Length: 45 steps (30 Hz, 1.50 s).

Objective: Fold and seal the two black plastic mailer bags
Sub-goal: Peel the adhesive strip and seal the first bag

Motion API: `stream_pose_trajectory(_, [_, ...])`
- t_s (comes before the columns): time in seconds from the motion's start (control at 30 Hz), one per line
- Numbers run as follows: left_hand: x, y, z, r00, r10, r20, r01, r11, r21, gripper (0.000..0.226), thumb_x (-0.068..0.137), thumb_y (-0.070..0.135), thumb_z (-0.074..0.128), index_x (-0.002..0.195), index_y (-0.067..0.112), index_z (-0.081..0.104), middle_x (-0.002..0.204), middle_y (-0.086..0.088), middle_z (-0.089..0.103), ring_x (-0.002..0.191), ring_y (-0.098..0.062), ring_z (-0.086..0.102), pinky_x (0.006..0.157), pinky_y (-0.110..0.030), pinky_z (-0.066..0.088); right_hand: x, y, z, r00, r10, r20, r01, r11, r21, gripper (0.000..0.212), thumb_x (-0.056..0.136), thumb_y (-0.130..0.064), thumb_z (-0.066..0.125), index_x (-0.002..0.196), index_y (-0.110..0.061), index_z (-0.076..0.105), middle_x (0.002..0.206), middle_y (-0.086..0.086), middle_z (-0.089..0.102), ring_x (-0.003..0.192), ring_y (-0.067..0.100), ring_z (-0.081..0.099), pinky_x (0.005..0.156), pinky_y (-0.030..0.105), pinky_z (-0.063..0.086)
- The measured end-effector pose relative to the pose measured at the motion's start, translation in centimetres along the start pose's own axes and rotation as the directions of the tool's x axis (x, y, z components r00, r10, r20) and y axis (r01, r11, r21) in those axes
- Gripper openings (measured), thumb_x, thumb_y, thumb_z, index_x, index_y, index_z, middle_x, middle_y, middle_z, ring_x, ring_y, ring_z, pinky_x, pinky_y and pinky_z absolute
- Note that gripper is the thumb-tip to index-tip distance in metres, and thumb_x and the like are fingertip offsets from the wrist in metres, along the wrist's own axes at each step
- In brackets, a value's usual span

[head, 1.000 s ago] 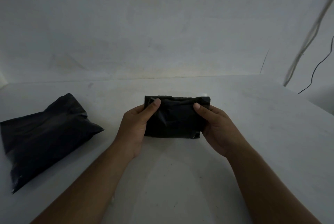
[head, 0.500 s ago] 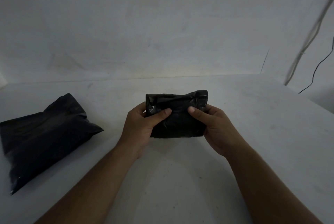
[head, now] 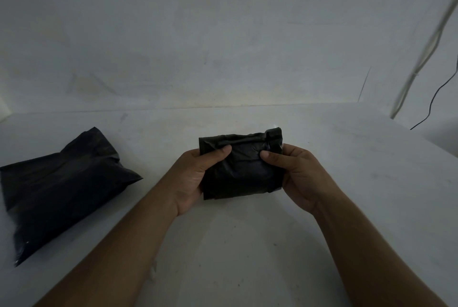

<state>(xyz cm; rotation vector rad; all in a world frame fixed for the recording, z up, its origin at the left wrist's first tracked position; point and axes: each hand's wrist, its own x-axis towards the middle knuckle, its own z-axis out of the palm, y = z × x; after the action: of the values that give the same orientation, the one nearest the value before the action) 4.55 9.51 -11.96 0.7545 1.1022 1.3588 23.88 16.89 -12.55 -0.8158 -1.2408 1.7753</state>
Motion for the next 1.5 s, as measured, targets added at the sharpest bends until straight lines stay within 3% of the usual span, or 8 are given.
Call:
stream_pose_trajectory(0.23, [-0.1, -0.4, 0.0, 0.995, 0.093, -0.036, -0.092, 0.995, 0.027, 0.02, 0.078, 0.012, 0.071, 0.098, 0.011, 0.077, 0.1, -0.014, 0.077, 0.086, -0.025, 0.075, 0.065, -0.03, 0.06, 0.1, 0.0, -0.3, 0.998, 0.015, 0.067, -0.023, 0.992, 0.125, 0.039, 0.074, 0.003, 0.066, 0.113, 0.003, 0.07, 0.114, 0.022, 0.071, 0.105, 0.036, 0.069, 0.092, 0.046, 0.055])
stream_pose_trajectory(0.4, [0.0, -0.8, 0.2, 0.976, 0.203, -0.082, -0.187, 0.967, 0.17, 0.019, 0.074, 0.026, 0.077, 0.09, 0.017, 0.081, 0.095, -0.011, 0.078, 0.088, -0.027, 0.076, 0.07, -0.033, 0.059, 0.0, -0.5, -0.6, 0.996, 0.026, 0.082, -0.031, 0.997, 0.065, 0.043, 0.077, -0.004, 0.066, 0.12, 0.004, 0.066, 0.122, 0.023, 0.068, 0.115, 0.035, 0.064, 0.1, 0.044, 0.052])
stream_pose_trajectory(0.57, [-0.1, -0.9, 0.5, 0.971, 0.207, -0.116, -0.188, 0.97, 0.157, 0.026, 0.072, 0.036, 0.076, 0.089, 0.018, 0.08, 0.096, -0.011, 0.078, 0.09, -0.03, 0.075, 0.079, -0.04, 0.059, -0.2, -0.7, 0.1, 0.996, 0.035, 0.078, -0.039, 0.998, 0.057, 0.047, 0.087, -0.03, 0.066, 0.124, -0.001, 0.066, 0.123, 0.017, 0.069, 0.116, 0.031, 0.066, 0.102, 0.048, 0.05])
stream_pose_trajectory(0.87, [-0.1, -1.1, 0.5, 0.96, 0.27, -0.078, -0.248, 0.943, 0.221, 0.043, 0.085, 0.056, 0.058, 0.106, 0.023, 0.077, 0.108, -0.003, 0.077, 0.104, -0.022, 0.072, 0.094, -0.046, 0.055, 0.1, -0.3, 0.0, 0.999, 0.014, -0.033, -0.011, 0.996, 0.093, 0.038, 0.081, -0.021, 0.07, 0.115, -0.004, 0.071, 0.116, 0.016, 0.072, 0.109, 0.032, 0.068, 0.095, 0.048, 0.054])
stream_pose_trajectory(1.0, [-0.1, -1.2, 0.4, 0.956, 0.292, -0.017, -0.28, 0.93, 0.237, 0.039, 0.095, 0.045, 0.048, 0.115, 0.021, 0.072, 0.112, 0.0, 0.076, 0.108, -0.018, 0.07, 0.092, -0.036, 0.055, 0.4, -0.1, -0.4, 0.999, 0.022, -0.045, -0.017, 0.994, 0.109, 0.04, 0.081, -0.019, 0.069, 0.118, -0.003, 0.069, 0.118, 0.018, 0.071, 0.109, 0.036, 0.067, 0.094, 0.055, 0.051])
stream_pose_trajectory(1.17, [-0.1, -1.2, 0.6, 0.956, 0.292, -0.007, -0.286, 0.94, 0.187, 0.031, 0.103, 0.028, 0.045, 0.116, 0.016, 0.07, 0.111, -0.003, 0.076, 0.106, -0.018, 0.071, 0.078, -0.024, 0.057, 0.5, -0.1, -0.5, 0.995, 0.038, -0.089, -0.023, 0.987, 0.159, 0.031, 0.089, -0.017, 0.063, 0.115, -0.003, 0.069, 0.114, 0.016, 0.073, 0.102, 0.032, 0.069, 0.084, 0.046, 0.055])
stream_pose_trajectory(1.4, [0.2, -1.3, 0.8, 0.951, 0.298, -0.085, -0.279, 0.943, 0.182, 0.033, 0.106, 0.025, 0.041, 0.108, 0.02, 0.073, 0.108, -0.002, 0.077, 0.104, -0.019, 0.071, 0.088, -0.033, 0.054, 0.4, -0.2, -0.3, 0.99, 0.033, -0.136, -0.007, 0.983, 0.185, 0.025, 0.093, -0.017, 0.059, 0.111, -0.005, 0.072, 0.111, 0.013, 0.074, 0.097, 0.029, 0.072, 0.076, 0.042, 0.057])
stream_pose_trajectory(1.5, [0.3, -1.3, 0.7, 0.942, 0.301, -0.149, -0.263, 0.937, 0.23, 0.035, 0.105, 0.026, 0.041, 0.103, 0.022, 0.076, 0.103, -0.004, 0.077, 0.101, -0.023, 0.071, 0.083, -0.034, 0.055, 0.5, 0.0, 0.0, 0.988, 0.028, -0.151, 0.0, 0.984, 0.181, 0.022, 0.093, -0.014, 0.058, 0.106, -0.006, 0.073, 0.107, 0.013, 0.075, 0.094, 0.029, 0.072, 0.074, 0.042, 0.057])
